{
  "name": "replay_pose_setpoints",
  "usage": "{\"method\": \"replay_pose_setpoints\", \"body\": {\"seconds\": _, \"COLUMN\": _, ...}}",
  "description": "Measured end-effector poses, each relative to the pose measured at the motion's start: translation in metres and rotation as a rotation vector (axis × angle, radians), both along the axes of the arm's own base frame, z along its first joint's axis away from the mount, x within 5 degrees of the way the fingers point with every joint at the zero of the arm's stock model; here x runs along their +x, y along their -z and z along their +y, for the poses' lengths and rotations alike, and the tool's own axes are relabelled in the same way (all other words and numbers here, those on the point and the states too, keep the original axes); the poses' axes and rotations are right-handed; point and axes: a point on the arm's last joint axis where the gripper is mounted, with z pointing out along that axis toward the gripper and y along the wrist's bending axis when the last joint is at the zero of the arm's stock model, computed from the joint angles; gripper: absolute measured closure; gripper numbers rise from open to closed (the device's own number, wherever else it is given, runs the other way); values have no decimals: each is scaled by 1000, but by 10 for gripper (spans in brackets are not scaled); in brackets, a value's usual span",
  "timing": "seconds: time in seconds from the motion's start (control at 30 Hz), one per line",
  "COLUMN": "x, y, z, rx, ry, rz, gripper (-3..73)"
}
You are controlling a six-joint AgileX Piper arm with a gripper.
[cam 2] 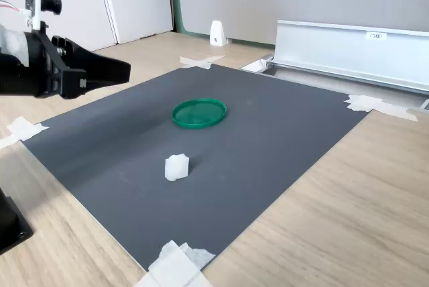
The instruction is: Grasp a white terminal and put it on the green lid.
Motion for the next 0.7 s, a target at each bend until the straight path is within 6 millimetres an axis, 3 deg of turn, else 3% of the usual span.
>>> {"method": "replay_pose_setpoints", "body": {"seconds": 0.7, "x": 0, "y": -2, "z": 0, "rx": 0, "ry": 0, "rz": -23, "gripper": 704}}
